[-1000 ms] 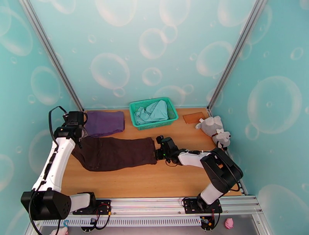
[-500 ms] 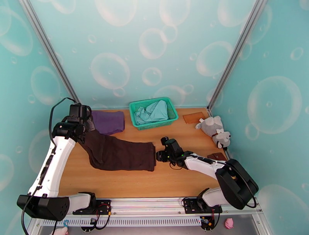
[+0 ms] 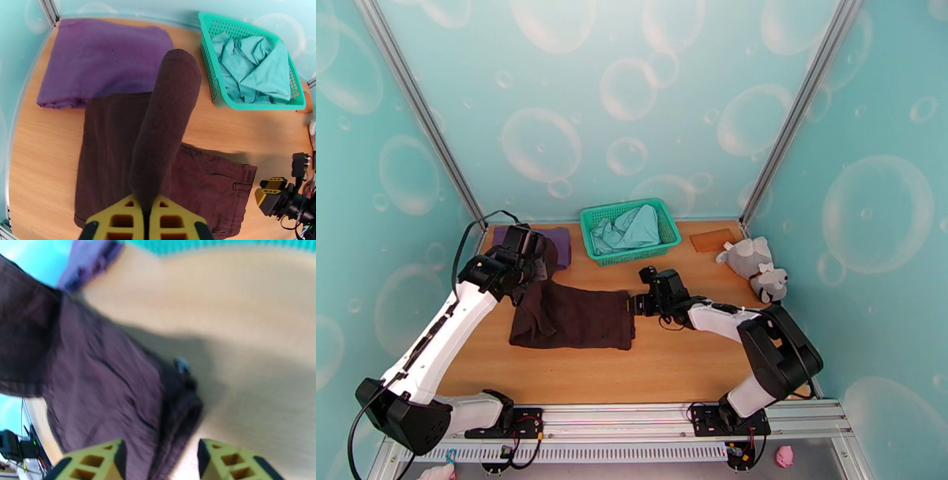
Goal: Fold and stack the trousers
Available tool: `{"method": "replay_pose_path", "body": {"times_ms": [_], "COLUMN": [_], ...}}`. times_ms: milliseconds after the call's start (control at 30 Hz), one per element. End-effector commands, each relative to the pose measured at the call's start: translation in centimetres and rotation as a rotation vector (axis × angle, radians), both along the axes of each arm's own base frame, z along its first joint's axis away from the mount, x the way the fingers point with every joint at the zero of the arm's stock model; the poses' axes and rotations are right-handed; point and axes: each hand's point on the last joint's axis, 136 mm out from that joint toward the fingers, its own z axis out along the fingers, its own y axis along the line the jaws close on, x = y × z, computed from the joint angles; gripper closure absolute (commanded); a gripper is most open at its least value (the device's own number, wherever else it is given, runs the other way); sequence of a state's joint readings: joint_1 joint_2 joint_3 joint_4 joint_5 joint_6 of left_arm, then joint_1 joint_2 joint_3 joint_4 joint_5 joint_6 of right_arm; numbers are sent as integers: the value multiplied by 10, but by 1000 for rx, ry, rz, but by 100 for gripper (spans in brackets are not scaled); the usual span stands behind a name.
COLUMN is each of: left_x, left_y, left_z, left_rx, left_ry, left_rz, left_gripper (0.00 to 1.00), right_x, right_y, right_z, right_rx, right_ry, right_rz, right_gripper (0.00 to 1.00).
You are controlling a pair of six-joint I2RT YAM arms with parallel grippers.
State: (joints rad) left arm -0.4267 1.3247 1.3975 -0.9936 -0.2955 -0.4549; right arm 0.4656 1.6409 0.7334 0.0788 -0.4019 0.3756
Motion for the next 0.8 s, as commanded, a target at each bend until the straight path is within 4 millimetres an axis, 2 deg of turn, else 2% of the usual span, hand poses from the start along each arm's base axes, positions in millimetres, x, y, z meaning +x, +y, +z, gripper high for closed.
{"method": "replay_pose_path", "body": {"times_ms": [0, 100, 167, 300, 400, 533, 767], "left_x": [7, 0, -5, -13, -19, -22, -17], "left_y": [13, 41, 68, 119, 147, 170, 176], "left_z": [26, 47, 52, 40, 30, 38, 69], "left_rx": [10, 94, 166, 314, 401, 468, 529], "left_ry": [-100, -126, -118, -65, -33, -58, -186], "left_rz": [84, 135, 202, 316, 382, 421, 399], "left_gripper": [100, 100, 100, 100, 100, 100, 100], "right_x": [1, 4, 5, 5, 4, 3, 3], "right_y": [8, -1, -4, -3, -1, 1, 6], "right_z": [-4, -12, -15, -19, -18, -14, -16], "right_rx": [0, -58, -71, -57, -47, -35, -24], "right_ry": [-4, -5, 0, 15, 7, -10, -8], "right_rz": [16, -21, -32, -25, -15, 3, 20], "right_gripper": [55, 57, 61, 64, 64, 64, 64]}}
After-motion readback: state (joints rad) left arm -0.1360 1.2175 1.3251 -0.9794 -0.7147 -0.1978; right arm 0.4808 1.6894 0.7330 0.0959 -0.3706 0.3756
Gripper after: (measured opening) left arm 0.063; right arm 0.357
